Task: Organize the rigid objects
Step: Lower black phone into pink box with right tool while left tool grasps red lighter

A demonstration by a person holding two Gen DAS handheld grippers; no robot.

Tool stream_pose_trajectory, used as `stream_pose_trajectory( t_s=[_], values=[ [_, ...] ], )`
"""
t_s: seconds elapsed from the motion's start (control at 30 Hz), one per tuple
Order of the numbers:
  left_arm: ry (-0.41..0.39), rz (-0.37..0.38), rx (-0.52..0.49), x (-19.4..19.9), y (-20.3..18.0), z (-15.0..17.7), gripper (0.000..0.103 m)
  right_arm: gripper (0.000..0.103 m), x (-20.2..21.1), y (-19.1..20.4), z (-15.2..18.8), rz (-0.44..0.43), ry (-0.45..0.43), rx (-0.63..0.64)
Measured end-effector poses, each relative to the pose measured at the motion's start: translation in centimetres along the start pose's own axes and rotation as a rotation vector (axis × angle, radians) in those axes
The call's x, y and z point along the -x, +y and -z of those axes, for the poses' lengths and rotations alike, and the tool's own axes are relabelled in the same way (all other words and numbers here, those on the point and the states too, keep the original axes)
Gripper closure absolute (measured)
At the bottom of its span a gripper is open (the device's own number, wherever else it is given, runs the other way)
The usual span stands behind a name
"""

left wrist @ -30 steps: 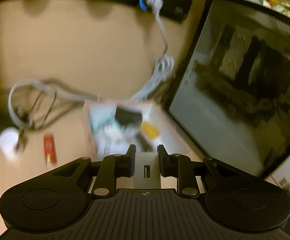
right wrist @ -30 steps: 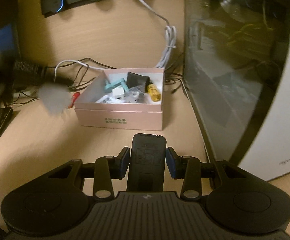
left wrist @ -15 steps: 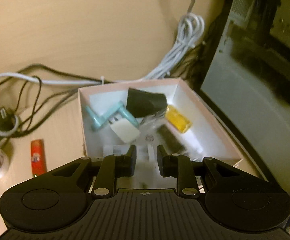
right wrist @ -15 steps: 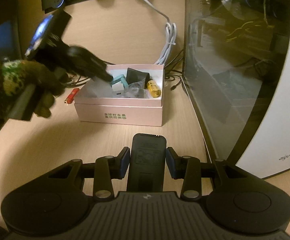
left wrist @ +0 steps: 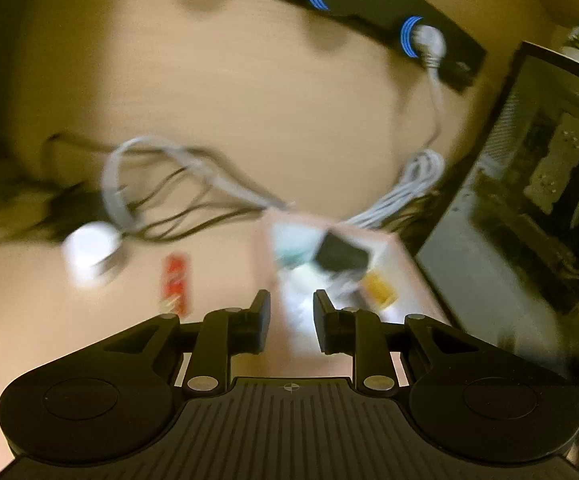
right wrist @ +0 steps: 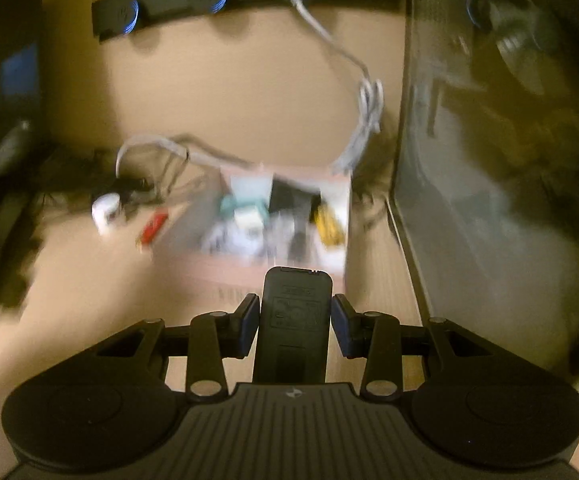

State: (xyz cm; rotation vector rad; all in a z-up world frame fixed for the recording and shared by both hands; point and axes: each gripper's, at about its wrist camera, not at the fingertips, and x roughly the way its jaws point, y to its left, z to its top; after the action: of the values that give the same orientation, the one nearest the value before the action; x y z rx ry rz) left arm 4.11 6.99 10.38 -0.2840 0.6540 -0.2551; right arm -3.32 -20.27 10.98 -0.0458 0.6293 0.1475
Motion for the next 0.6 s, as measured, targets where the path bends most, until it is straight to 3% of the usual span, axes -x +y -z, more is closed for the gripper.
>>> stream_pose_trajectory(
  t_s=[0.3,0.43,0.6],
  values=[
    [0.165,-0.146,0.093,3.4,6.0,6.5,0.077,0.064,-8.0,-0.3,-7.3,-0.015,-0.035,0.006],
    [0.204,-0.196,0.096,3.4,7.3,7.5,0.077,0.064,-11.7,0.6,-7.1,-0.029,0.039,0.005],
    [0.198,-0.193,0.101,2.4,8.0,6.5,0.077,0.064,-13.4,1.9,-5.8,-0.032,0.099,0.018]
  ],
)
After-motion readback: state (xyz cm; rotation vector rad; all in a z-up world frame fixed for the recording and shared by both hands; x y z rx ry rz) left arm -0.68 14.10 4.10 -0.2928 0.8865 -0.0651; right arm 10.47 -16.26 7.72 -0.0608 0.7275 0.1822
